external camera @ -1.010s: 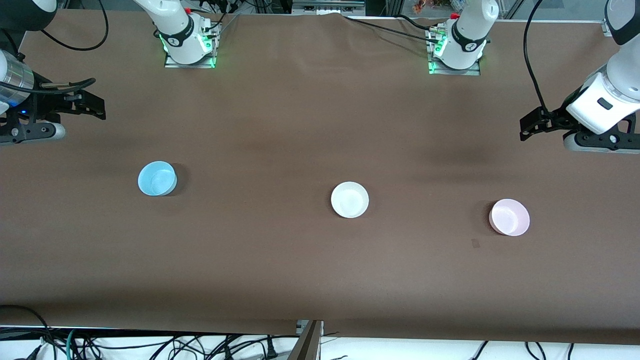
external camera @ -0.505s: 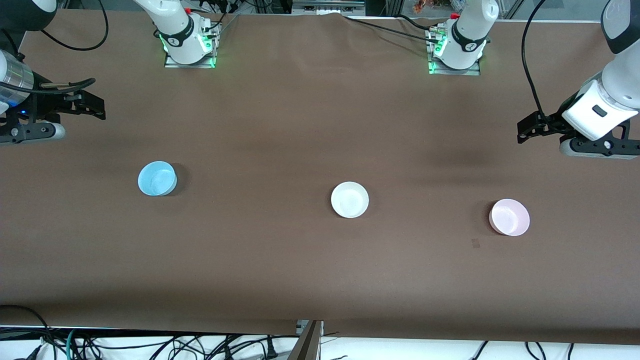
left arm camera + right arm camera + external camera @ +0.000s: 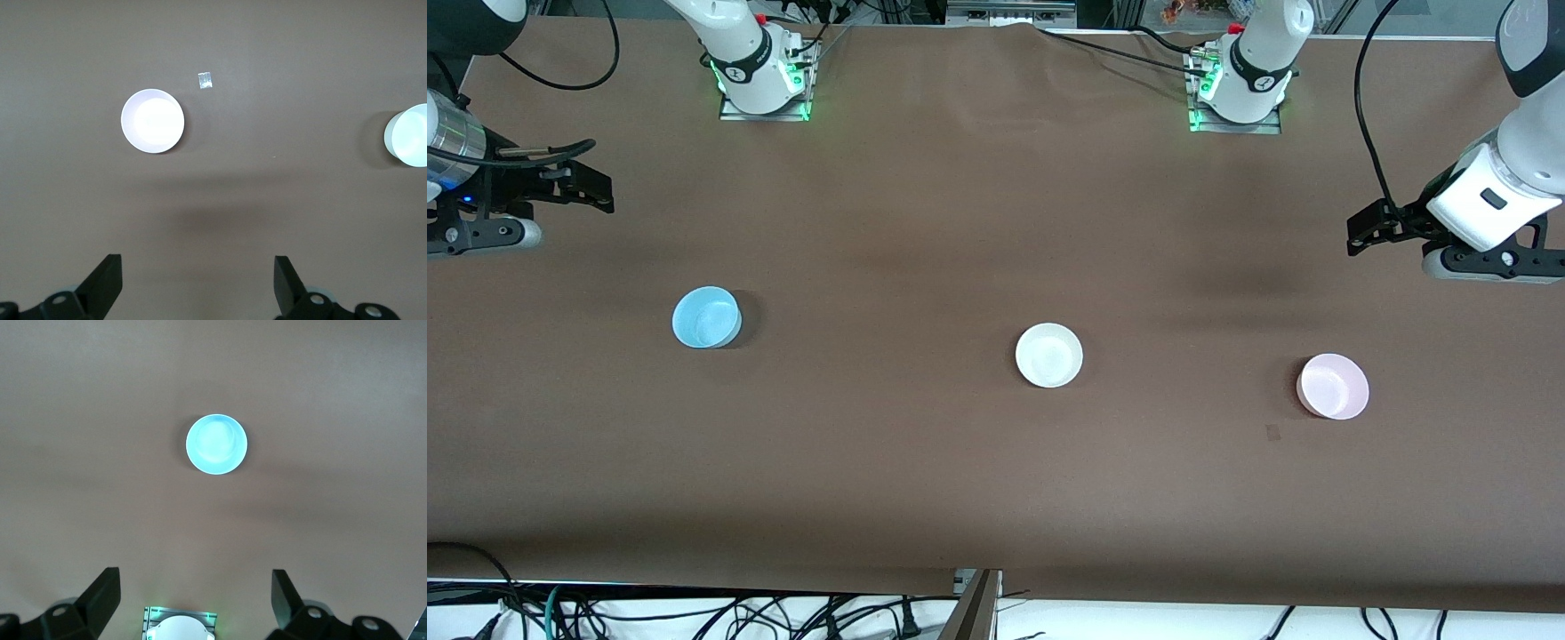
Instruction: Stack pink and blue bowls on white bowl
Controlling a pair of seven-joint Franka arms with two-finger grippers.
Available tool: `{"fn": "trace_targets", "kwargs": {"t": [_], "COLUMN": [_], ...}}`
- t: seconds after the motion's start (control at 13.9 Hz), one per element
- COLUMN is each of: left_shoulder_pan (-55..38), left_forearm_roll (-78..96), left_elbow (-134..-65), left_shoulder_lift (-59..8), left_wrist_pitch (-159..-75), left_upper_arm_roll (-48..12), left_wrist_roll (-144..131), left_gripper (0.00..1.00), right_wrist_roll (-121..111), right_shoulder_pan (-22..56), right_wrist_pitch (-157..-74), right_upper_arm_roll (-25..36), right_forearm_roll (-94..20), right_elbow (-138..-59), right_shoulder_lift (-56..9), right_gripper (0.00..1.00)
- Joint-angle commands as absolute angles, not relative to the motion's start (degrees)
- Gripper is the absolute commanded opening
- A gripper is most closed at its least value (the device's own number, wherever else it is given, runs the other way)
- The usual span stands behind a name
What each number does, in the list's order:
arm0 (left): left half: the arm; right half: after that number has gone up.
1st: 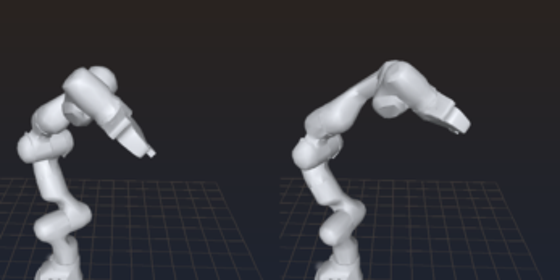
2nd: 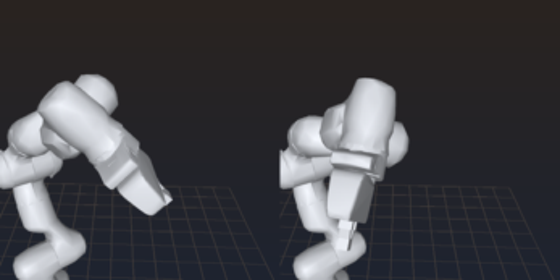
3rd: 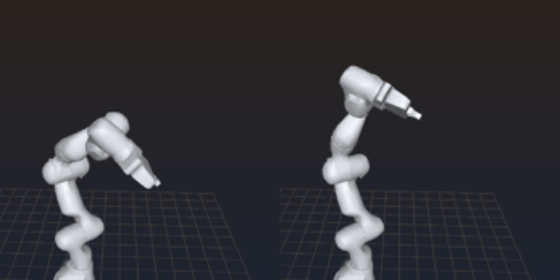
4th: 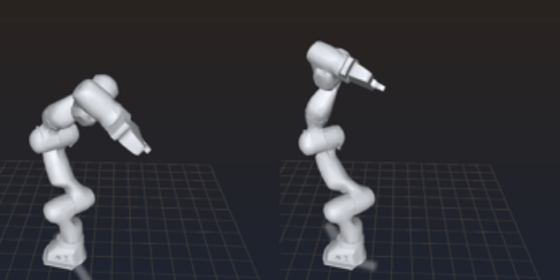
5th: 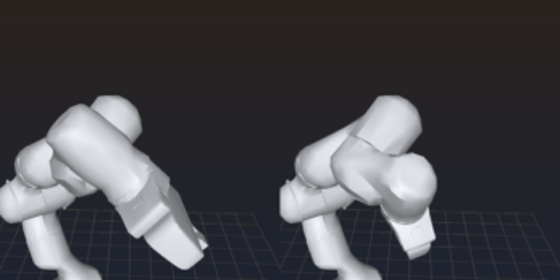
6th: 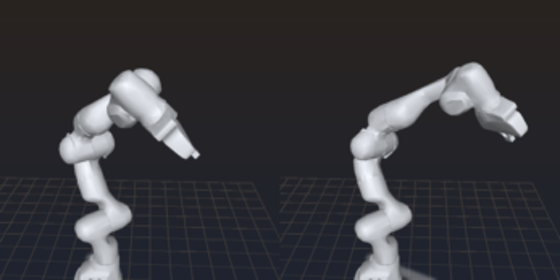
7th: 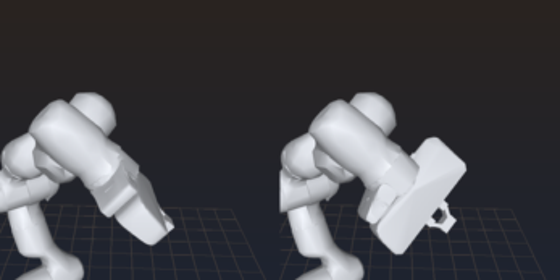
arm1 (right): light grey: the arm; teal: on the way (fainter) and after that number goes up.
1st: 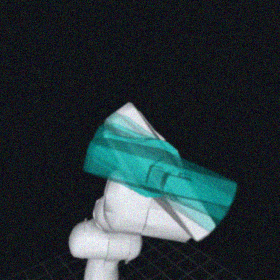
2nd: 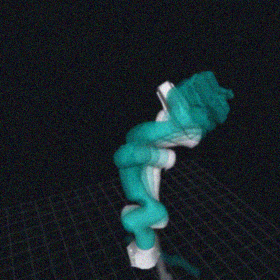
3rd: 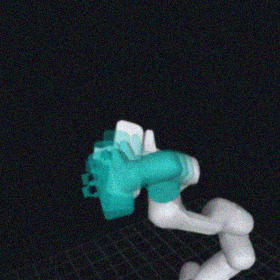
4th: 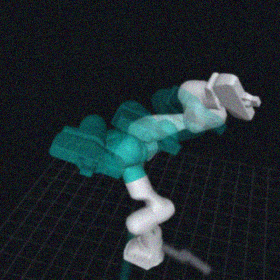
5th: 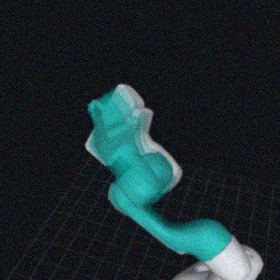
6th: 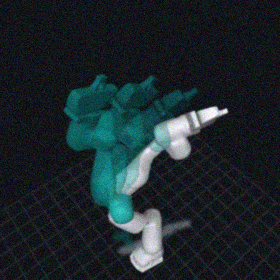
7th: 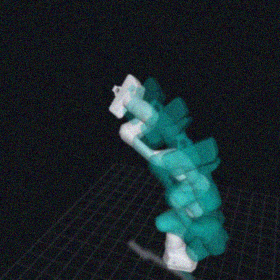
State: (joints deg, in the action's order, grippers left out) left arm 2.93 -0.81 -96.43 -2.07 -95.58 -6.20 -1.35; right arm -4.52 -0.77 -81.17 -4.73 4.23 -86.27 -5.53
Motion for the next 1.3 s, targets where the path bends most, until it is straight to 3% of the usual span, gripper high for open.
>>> {"fn": "trace_targets", "kwargs": {"t": [0.0, 0.22, 0.58, 0.79, 1.23], "left_shoulder_pan": [3.3, 3.4, 4.5, 6.4, 7.6], "left_forearm_roll": [-0.6, -0.4, -1.1, -3.1, -15.9], "left_elbow": [-94.9, -94.9, -86.8, -85.7, -85.7], "left_shoulder_lift": [-3.1, -5.4, -11.7, -14.7, -26.2], "left_wrist_pitch": [-94.7, -94.7, -94.8, -95.4, -105.8], "left_upper_arm_roll": [-6.3, -6.1, -5.5, -5.4, -5.4], "left_wrist_roll": [-1.4, -1.8, -1.2, 3.1, 14.7], "left_gripper": [1.0, 1.0, 1.0, 1.0, 1.0], "right_wrist_roll": [-4.8, -4.8, -4.9, -4.9, -4.9], "right_shoulder_pan": [-1.2, -1.2, -1.1, -1.2, -1.2], "right_wrist_pitch": [-80.9, -80.9, -80.9, -80.9, -80.9], "right_upper_arm_roll": [-4.8, -4.8, -4.8, -4.8, -4.8], "right_forearm_roll": [3.1, 3.1, 3.1, 3.1, 3.1], "right_elbow": [-84.8, -84.8, -84.8, -84.8, -84.8], "right_shoulder_lift": [-6.2, -6.2, -6.2, -6.2, -6.2], "right_gripper": [1.0, 1.0, 1.0, 1.0, 1.0]}}
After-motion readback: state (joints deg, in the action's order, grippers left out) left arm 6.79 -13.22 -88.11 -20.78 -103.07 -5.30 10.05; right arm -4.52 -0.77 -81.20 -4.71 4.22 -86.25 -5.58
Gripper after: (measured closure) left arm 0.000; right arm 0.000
